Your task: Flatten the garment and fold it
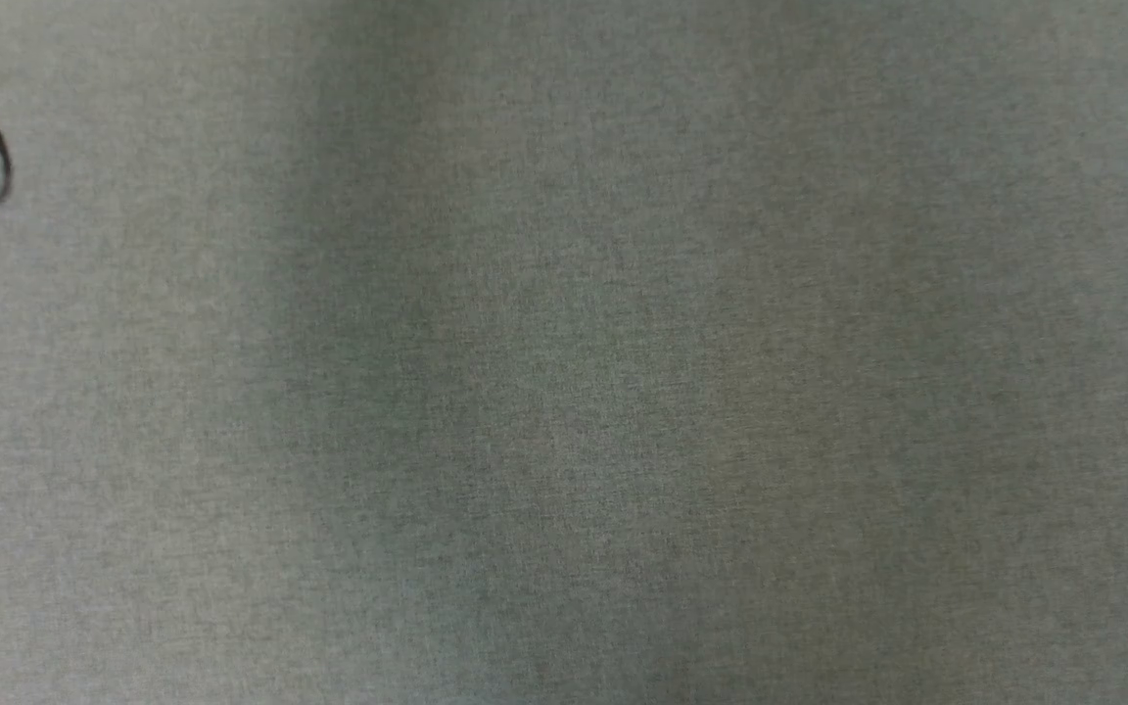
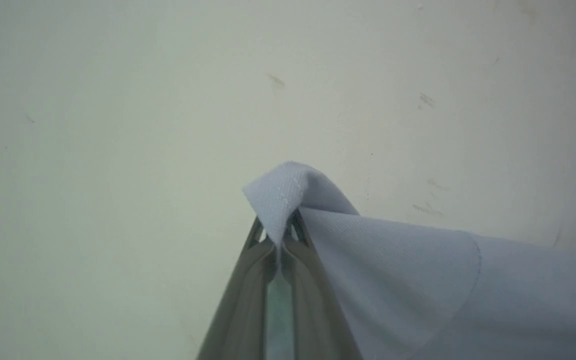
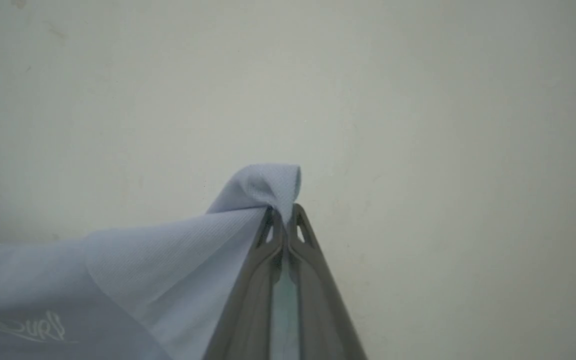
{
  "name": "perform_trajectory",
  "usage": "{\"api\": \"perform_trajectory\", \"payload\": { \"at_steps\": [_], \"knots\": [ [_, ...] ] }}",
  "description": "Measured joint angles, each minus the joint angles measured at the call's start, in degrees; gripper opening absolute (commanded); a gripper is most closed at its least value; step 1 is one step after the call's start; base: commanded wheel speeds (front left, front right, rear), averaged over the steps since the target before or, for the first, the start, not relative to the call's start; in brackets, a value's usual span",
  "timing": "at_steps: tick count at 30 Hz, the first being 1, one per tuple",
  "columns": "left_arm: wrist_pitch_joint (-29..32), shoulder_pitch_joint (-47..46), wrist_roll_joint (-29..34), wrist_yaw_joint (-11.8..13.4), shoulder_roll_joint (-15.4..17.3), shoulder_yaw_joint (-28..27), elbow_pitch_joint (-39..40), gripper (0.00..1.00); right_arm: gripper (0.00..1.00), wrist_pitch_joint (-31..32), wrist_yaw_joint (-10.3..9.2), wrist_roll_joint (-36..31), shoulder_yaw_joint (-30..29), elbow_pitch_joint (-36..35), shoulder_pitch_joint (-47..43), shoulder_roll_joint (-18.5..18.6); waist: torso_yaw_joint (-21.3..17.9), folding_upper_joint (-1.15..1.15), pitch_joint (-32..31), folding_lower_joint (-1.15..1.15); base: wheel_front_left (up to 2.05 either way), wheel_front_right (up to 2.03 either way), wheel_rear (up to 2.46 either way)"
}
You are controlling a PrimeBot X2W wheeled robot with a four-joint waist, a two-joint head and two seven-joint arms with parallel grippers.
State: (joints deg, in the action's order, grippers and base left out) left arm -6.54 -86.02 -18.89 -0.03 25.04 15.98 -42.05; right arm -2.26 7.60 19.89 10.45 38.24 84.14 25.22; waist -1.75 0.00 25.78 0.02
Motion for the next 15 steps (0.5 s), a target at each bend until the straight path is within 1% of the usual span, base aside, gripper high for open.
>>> {"api": "perform_trajectory", "payload": {
  "at_steps": [5,9,12,15],
  "knots": [
    [-2.07,2.62,-1.02,-1.03,-0.79,0.34,-5.04,0.0,0.0,-1.43,0.0,2.89,5.44,3.65,-1.25,-0.21,0.31,0.0,1.43,0.0,0.0,0.0,0.0],
    [-2.61,6.99,-2.87,-2.0,-1.58,-0.03,-8.15,0.0,0.0,-2.5,0.0,6.31,10.13,4.47,-5.27,0.08,0.64,0.0,0.74,-0.01,0.0,0.0,0.0],
    [-3.46,11.42,-4.93,-2.45,-1.86,-1.1,-8.86,0.0,0.0,-3.53,0.0,9.69,13.18,3.14,-9.98,1.42,0.85,0.0,-0.71,-0.02,0.0,0.0,0.0],
    [-4.05,17.94,-7.1,-2.54,-1.76,-2.41,-7.73,0.0,0.0,-4.36,0.0,13.6,15.36,-0.98,-17.14,3.46,1.07,0.0,-2.81,-0.02,0.0,0.0,0.0]
  ]
}}
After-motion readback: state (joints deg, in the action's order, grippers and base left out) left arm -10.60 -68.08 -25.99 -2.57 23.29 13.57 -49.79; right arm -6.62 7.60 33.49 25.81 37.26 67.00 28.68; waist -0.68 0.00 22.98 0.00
